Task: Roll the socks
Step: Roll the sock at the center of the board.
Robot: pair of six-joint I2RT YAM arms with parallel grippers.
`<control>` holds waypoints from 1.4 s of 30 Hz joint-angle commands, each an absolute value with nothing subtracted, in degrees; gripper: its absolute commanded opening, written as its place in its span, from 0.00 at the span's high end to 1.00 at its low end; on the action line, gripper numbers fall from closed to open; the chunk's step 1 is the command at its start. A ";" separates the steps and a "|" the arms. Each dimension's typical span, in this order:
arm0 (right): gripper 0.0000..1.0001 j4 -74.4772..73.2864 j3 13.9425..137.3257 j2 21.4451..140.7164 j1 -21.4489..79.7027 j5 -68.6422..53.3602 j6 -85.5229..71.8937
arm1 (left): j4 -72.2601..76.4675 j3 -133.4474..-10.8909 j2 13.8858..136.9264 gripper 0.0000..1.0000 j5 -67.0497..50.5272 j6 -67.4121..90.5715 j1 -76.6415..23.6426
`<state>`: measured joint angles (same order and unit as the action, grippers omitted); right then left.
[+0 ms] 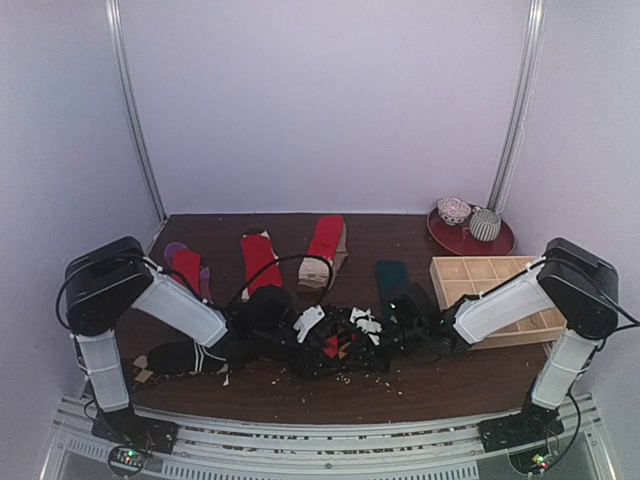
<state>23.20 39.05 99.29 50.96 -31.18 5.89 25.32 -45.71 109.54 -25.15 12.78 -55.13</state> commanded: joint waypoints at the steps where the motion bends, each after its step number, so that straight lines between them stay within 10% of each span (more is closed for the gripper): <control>1: 0.78 13.23 38.93 103.99 50.78 -33.03 -2.78 | 13.59 -44.44 108.57 0.02 -13.09 8.77 -55.21; 10: 0.78 7.73 40.57 108.71 47.31 -40.37 -9.28 | 37.10 -31.87 95.33 0.02 -10.34 -1.32 -55.43; 24: 0.78 -4.01 46.31 114.56 42.87 -44.17 -6.70 | 38.00 -41.34 106.39 0.20 -21.68 -6.91 -55.64; 36: 0.78 -5.68 48.14 115.97 41.30 -44.29 -5.23 | 35.19 -41.59 109.65 0.67 -23.57 -3.40 -55.63; 39: 0.78 -5.18 48.29 115.87 41.31 -44.25 -5.29 | 33.81 -42.53 110.25 1.00 -24.03 -2.94 -55.63; 42: 0.74 -4.09 48.17 114.53 41.26 -42.63 -5.52 | 31.22 -43.89 111.61 1.00 -23.95 -2.33 -55.63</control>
<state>8.73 51.88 110.89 41.43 -52.99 -5.96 35.16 -41.93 108.71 -23.44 -3.33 -55.44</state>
